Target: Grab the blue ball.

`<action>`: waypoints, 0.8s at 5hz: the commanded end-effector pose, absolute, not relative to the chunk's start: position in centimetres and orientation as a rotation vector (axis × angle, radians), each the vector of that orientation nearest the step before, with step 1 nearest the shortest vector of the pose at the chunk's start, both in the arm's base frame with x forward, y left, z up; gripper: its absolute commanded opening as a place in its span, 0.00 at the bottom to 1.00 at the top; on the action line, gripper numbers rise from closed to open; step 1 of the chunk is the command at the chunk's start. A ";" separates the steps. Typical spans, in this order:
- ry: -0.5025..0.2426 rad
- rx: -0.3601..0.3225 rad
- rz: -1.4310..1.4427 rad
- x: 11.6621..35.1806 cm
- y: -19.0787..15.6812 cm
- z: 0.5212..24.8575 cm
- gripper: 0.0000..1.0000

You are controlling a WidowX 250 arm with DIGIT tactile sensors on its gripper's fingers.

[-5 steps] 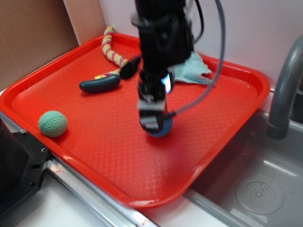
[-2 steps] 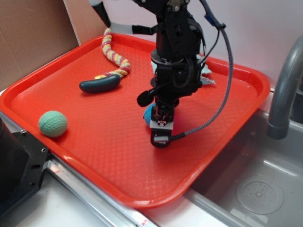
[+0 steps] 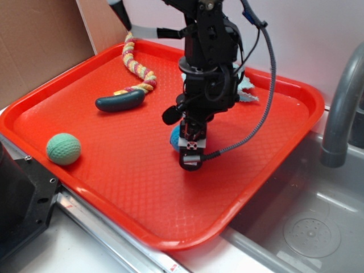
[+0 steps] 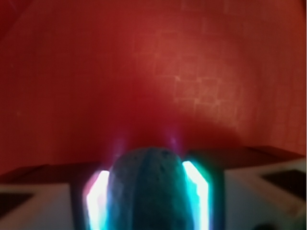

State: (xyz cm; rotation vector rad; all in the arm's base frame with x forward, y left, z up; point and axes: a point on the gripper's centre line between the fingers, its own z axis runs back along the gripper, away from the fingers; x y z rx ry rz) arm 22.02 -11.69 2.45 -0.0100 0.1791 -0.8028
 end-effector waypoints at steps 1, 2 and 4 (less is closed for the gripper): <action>0.050 0.057 -0.442 23.2 -10.6 11.5 0.00; -0.033 -0.021 -0.195 22.8 -8.0 15.9 0.00; -0.128 -0.080 0.153 20.0 -3.8 20.9 0.00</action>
